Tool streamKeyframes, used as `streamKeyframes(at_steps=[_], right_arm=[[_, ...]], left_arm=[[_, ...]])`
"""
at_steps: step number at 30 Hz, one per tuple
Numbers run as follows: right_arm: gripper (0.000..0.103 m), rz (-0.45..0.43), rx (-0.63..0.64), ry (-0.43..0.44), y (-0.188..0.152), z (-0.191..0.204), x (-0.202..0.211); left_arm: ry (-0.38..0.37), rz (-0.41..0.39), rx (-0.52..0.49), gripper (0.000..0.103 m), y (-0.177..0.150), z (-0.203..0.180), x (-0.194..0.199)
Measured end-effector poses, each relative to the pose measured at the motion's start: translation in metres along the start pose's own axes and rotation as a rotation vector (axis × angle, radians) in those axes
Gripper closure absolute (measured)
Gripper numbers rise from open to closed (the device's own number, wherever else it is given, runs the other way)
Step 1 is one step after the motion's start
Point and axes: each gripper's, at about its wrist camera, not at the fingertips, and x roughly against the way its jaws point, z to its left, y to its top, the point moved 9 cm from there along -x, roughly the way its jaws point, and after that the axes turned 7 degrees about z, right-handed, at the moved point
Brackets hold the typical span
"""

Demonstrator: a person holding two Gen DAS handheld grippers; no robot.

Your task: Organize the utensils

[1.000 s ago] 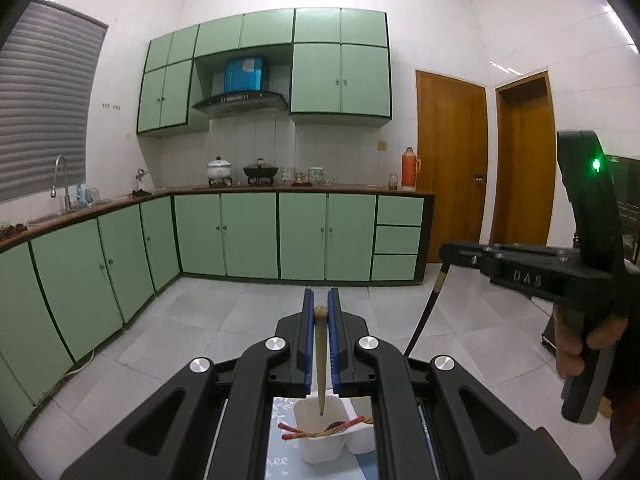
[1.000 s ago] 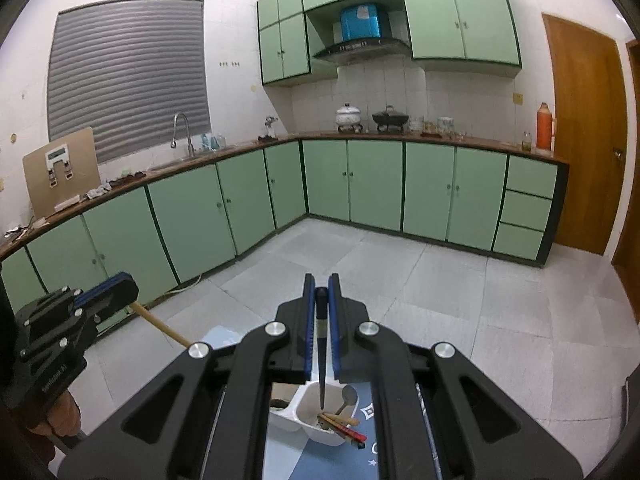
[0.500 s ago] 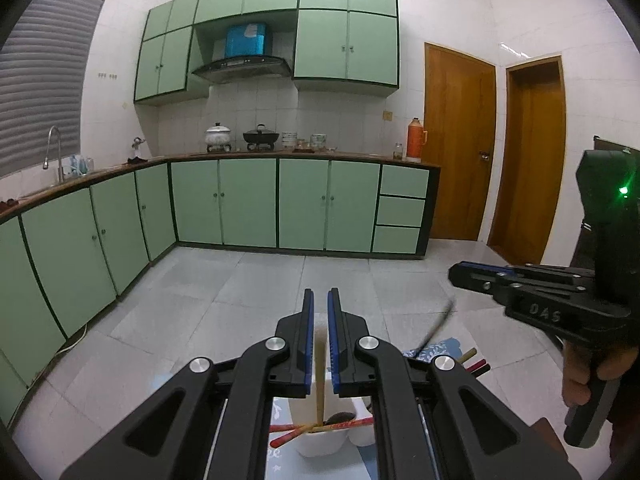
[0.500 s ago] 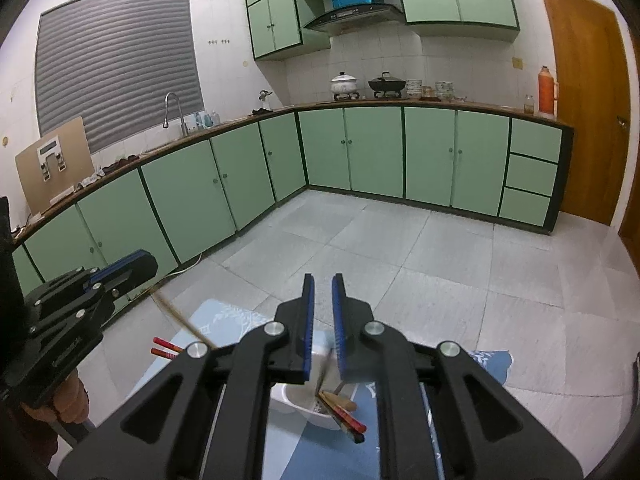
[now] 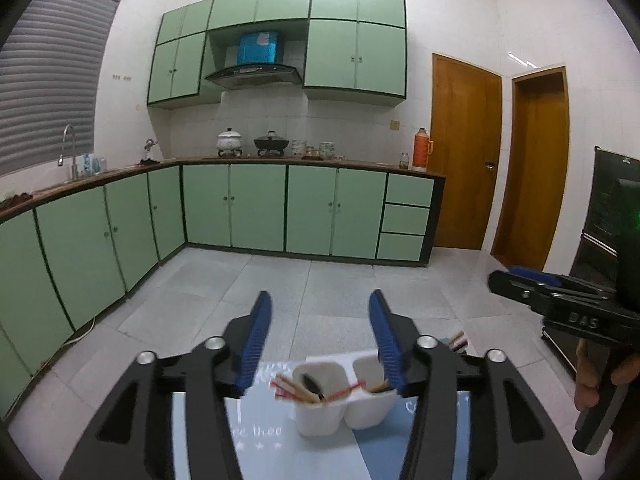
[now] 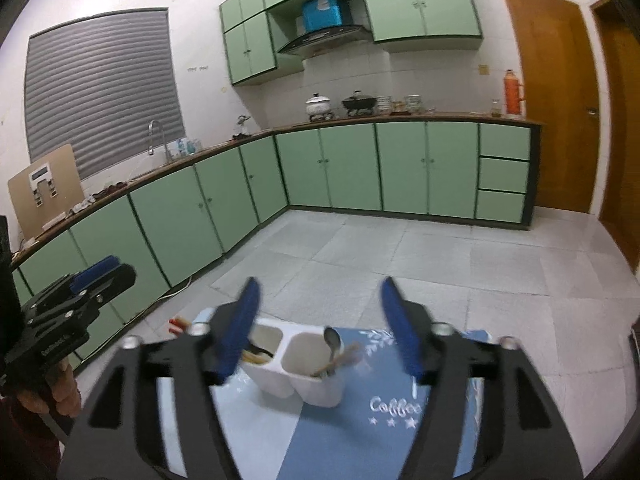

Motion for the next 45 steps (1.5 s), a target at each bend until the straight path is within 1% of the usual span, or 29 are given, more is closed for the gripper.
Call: streamKeyframes(at_steps=[1,2,3,5,7,9,10,12,18,25,33,45], right_arm=[[0.023,-0.002,-0.007,-0.005,-0.006,-0.001,0.005],[0.020,-0.001,-0.014,-0.005,-0.012,-0.002,0.009],[0.014,0.002,-0.023,-0.003,-0.019,-0.002,0.014],[0.012,0.011,-0.033,-0.004,-0.031,-0.002,0.019],[0.008,0.025,-0.028,-0.008,-0.042,0.002,0.025],[0.007,0.029,-0.025,-0.008,-0.051,0.005,0.030],[0.005,0.033,-0.022,-0.004,-0.056,0.009,0.033],[0.005,0.034,-0.011,-0.001,-0.061,0.015,0.038],[0.005,0.013,0.042,0.009,-0.066,0.034,0.057],[0.005,0.005,0.058,0.028,-0.068,0.046,0.069],[0.005,0.009,0.078,0.027,-0.069,0.052,0.075],[0.005,0.024,0.096,0.030,-0.070,0.060,0.071]], left_arm=[[0.000,0.007,0.011,0.044,-0.005,0.001,0.003],[-0.002,0.015,0.020,0.040,-0.010,0.002,0.006],[-0.003,0.029,0.034,0.037,-0.018,0.002,0.010],[0.001,0.047,0.045,0.034,-0.028,0.004,0.015],[0.019,0.062,0.041,0.029,-0.040,0.003,0.023],[0.031,0.070,0.036,0.023,-0.048,0.002,0.031],[0.034,0.072,0.033,0.022,-0.050,0.002,0.034],[0.041,0.071,0.028,0.020,-0.056,0.000,0.044],[0.057,0.052,0.006,0.012,-0.057,-0.004,0.066],[0.064,0.025,0.002,0.006,-0.058,-0.006,0.084],[0.077,0.010,0.008,0.006,-0.058,0.000,0.094],[0.097,0.005,0.001,0.006,-0.059,0.002,0.097]])
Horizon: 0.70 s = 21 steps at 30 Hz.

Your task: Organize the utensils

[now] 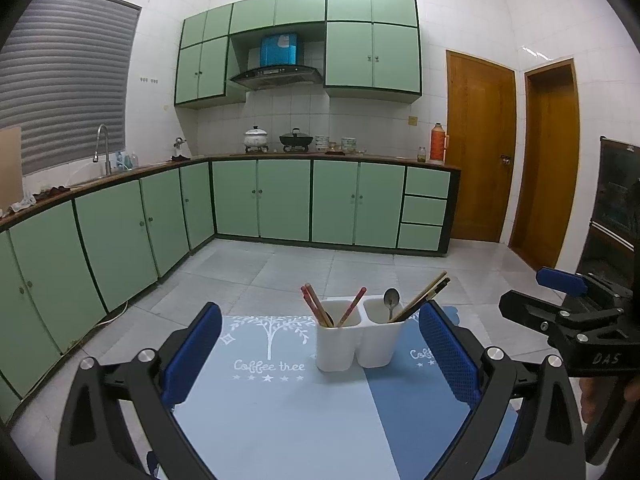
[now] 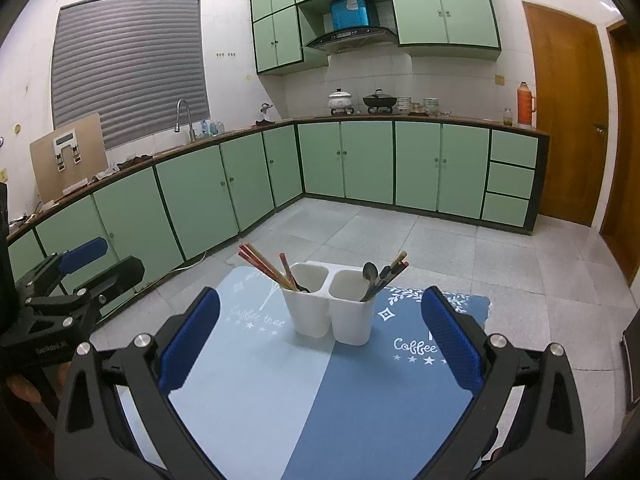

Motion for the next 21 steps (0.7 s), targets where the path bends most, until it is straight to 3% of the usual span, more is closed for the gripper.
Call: streamKeyframes(at_steps=[21], right_arm=[[0.005,0.024,-0.008,0.010,-0.007,0.004,-0.014]], left_arm=[[0.007,0.022,-0.011,0.006,-0.007,0.000,-0.007]])
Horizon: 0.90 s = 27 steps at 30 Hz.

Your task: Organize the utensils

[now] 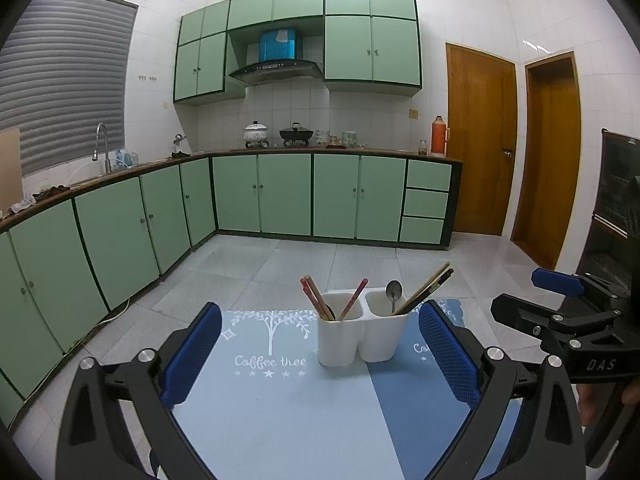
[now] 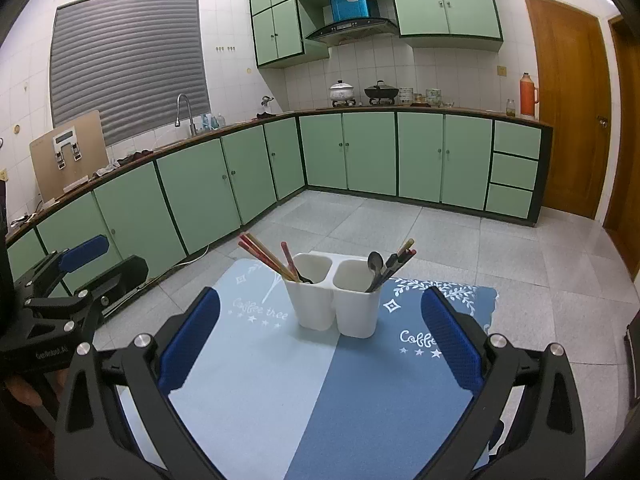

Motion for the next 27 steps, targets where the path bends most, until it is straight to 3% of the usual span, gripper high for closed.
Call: streamKeyframes(at_steps=[27], right_arm=[[0.005,0.001,0.002,0.000,-0.0010,0.0017,-0.0029]], left_arm=[[-0.003,0.003,-0.003,0.006,-0.0009,-0.0017,-0.0001]])
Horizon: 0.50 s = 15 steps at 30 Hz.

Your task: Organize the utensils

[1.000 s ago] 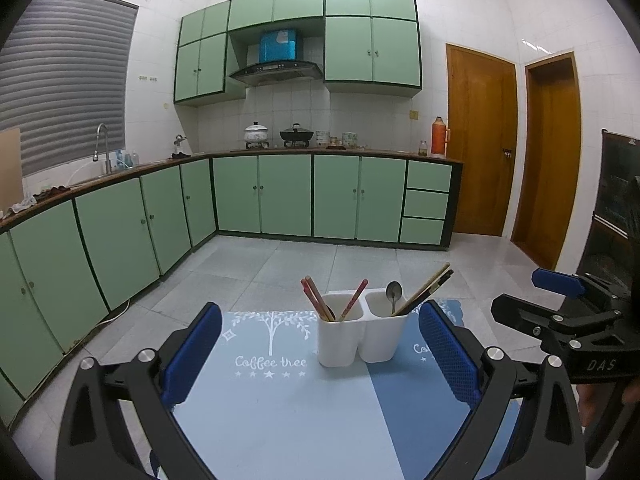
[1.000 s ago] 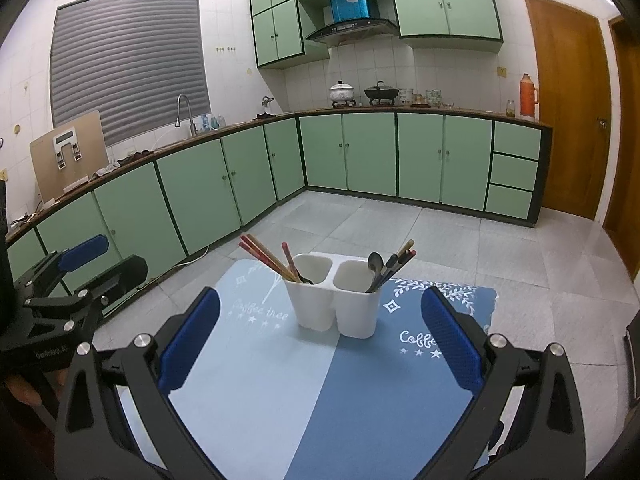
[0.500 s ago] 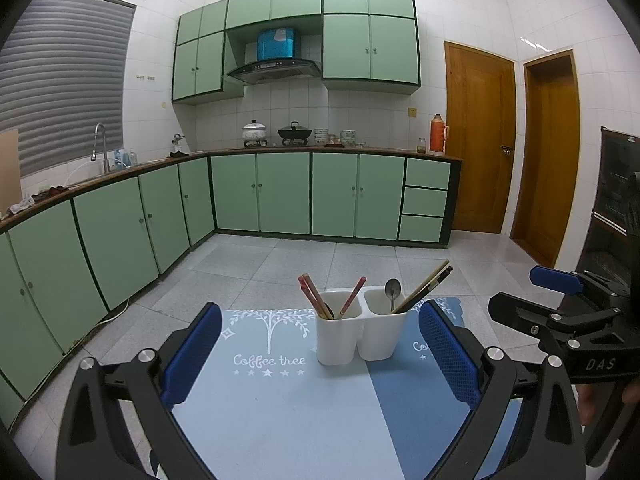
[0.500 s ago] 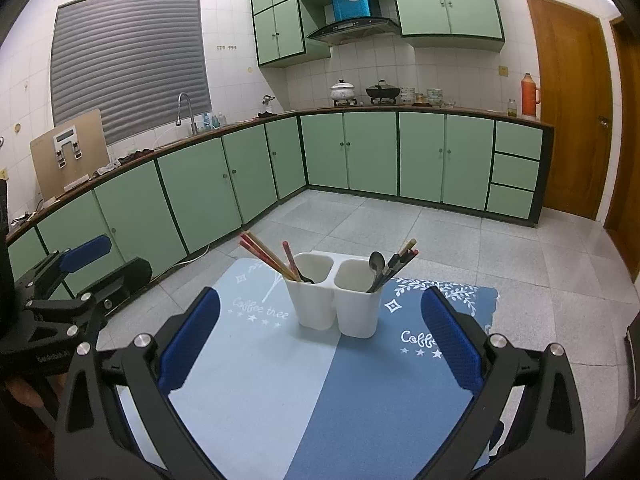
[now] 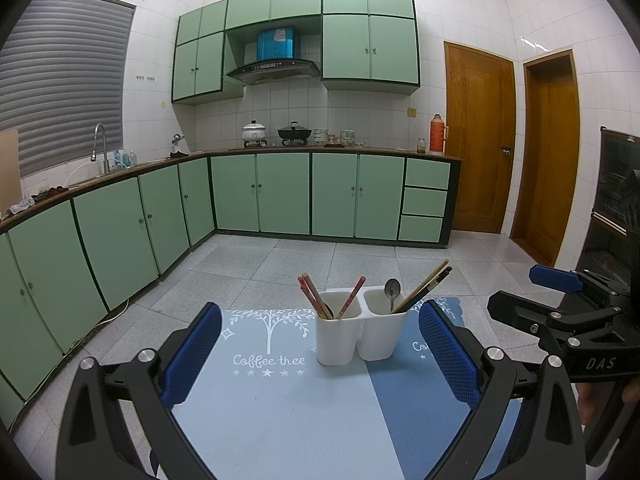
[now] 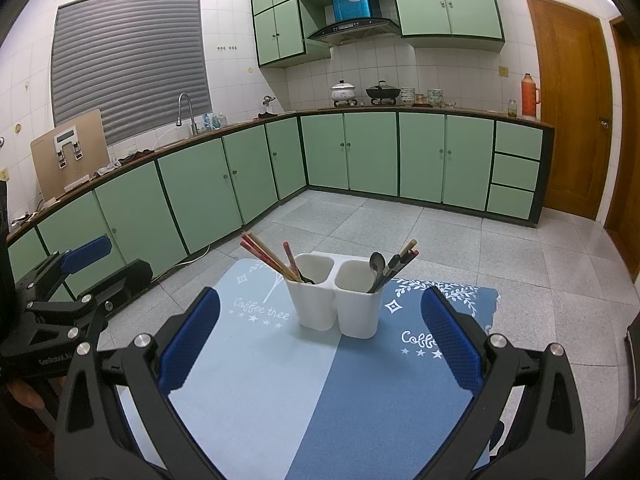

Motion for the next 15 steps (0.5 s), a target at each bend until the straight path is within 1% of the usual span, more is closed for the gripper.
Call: streamKeyframes(at_steps=[15], right_arm=[[0.005,0.003,-0.002,0.002,-0.0004,0.0007,-0.0016]], left_arm=[[0.001,0.000,0.000,0.006,-0.0004,0.0000,-0.0003]])
